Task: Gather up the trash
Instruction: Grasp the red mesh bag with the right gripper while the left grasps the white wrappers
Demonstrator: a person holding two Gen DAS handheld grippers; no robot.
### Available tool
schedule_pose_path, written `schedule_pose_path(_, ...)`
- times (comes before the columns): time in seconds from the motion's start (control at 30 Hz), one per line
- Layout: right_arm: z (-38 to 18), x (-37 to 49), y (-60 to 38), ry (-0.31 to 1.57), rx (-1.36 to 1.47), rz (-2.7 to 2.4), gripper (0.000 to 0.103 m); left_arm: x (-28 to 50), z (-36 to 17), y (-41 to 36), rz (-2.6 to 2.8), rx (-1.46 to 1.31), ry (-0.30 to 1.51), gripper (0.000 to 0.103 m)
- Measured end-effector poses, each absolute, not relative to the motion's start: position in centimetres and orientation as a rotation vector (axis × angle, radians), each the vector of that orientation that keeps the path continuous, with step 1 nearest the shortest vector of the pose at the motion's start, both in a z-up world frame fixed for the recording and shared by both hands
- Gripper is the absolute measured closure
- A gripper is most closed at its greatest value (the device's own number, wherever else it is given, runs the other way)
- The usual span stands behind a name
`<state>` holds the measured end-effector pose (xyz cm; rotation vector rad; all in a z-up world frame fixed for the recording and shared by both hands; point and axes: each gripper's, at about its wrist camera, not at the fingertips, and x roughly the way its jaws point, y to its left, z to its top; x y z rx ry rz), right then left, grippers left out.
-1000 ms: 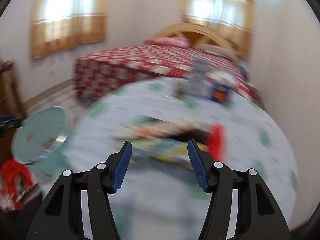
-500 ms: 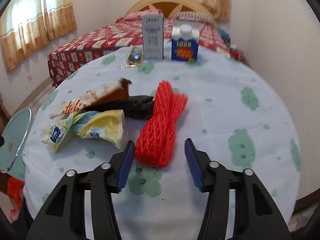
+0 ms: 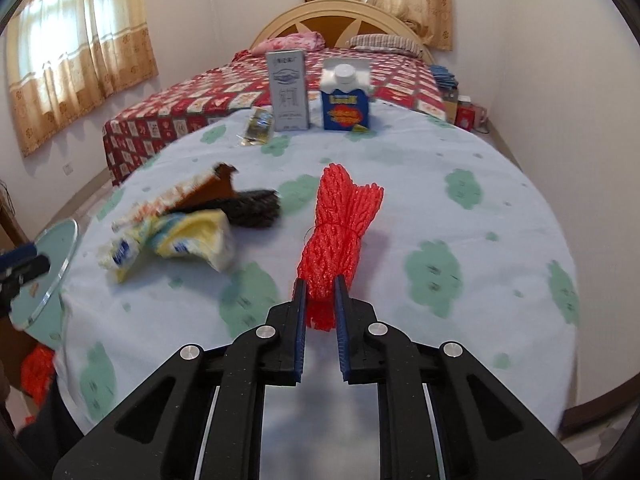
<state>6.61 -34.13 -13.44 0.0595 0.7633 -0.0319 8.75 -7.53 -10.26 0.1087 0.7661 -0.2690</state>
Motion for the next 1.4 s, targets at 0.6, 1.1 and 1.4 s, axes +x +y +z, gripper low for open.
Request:
schedule_pose_path(0.6,-14.7,6.4,-38.0,0.775,0.129,-0.050,0.080,11.6,-13.1,-14.5,-0.334,0.173,0.852,0.077)
schedule_pose_path(1.1,-10.7,4.7,-34.4,0.612,0.110,0.021,0.085,6.9,-8.2,-8.4,-0.346,0.154,0.747,0.082)
schedule_pose_path(1.4,-9.6,5.6,-30.4,0.575,0.069,0.099,0.085,5.7,-7.2,-3.2,-0.265,0.141,0.720,0.082)
